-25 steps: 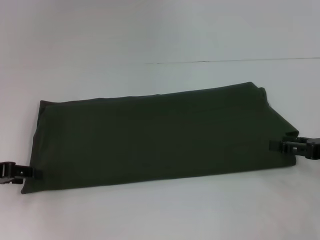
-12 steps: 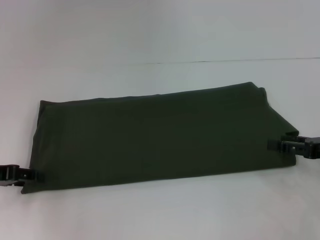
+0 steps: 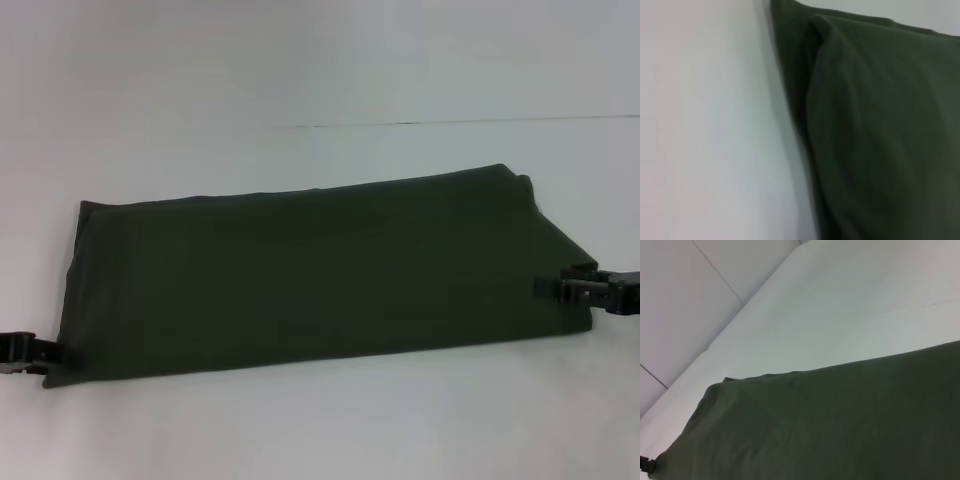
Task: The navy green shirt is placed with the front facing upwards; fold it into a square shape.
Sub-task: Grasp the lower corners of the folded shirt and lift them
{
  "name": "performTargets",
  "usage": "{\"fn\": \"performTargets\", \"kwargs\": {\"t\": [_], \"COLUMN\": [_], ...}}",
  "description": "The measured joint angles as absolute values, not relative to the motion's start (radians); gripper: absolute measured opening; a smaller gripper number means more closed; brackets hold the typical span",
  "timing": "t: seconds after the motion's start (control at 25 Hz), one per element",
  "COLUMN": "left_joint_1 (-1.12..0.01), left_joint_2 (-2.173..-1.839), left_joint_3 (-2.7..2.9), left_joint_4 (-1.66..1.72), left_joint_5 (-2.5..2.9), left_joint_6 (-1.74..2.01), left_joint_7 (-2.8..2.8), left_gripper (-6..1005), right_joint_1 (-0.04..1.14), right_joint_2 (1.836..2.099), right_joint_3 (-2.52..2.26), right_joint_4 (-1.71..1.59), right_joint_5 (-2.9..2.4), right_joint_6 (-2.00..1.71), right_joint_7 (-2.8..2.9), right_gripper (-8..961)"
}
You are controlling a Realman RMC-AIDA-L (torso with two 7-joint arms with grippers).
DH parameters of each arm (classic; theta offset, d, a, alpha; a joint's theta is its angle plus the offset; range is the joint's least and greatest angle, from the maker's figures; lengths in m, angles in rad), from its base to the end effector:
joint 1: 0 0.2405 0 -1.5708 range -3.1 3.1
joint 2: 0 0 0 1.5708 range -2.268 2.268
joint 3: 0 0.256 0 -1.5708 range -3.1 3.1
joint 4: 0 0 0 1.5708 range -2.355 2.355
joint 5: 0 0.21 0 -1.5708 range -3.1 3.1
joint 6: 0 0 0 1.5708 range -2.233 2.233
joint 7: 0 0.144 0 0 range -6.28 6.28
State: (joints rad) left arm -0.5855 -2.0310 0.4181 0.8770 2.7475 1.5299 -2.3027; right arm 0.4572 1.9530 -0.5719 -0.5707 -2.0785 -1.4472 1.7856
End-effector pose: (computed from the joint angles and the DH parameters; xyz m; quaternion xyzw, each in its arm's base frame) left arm -0.3435 0.3278 0.0664 -0.7567 -0.6238 -0.0064 0.1955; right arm 0.3377 0.3221 0.0472 -0.8329 0.4737 0.2189 0.1843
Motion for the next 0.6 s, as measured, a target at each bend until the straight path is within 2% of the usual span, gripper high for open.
{"fn": "performTargets", "kwargs": {"t": [0.12,0.32,0.6], "left_joint_1": [-0.583,-0.587,-0.589], "left_joint_2": [-2.032,-2.032,-2.031], "left_joint_3": [0.417,0.422,0.422], "left_joint_4": [0.884,0.883,0.880], "left_joint_5": [2.745,2.748,2.748], "left_joint_6": [1.526,1.525,1.532], "left_joint_7": [-2.299,-2.290,-2.290], "left_gripper": [567,345,172], "right_joint_1": [0.459,0.459,0.461], "right_joint_2": [1.950,1.950,1.948], "right_joint_3": [-0.569,-0.565,-0.563], "right_joint_4": [-0.571,-0.571,-0.571], "right_joint_5": [-2.078,-2.078,-2.078], "right_joint_6": [-1.448,-1.451,-1.448], "right_joint_7": [1.789,1.791,1.792], "right_gripper": [809,808,808]}}
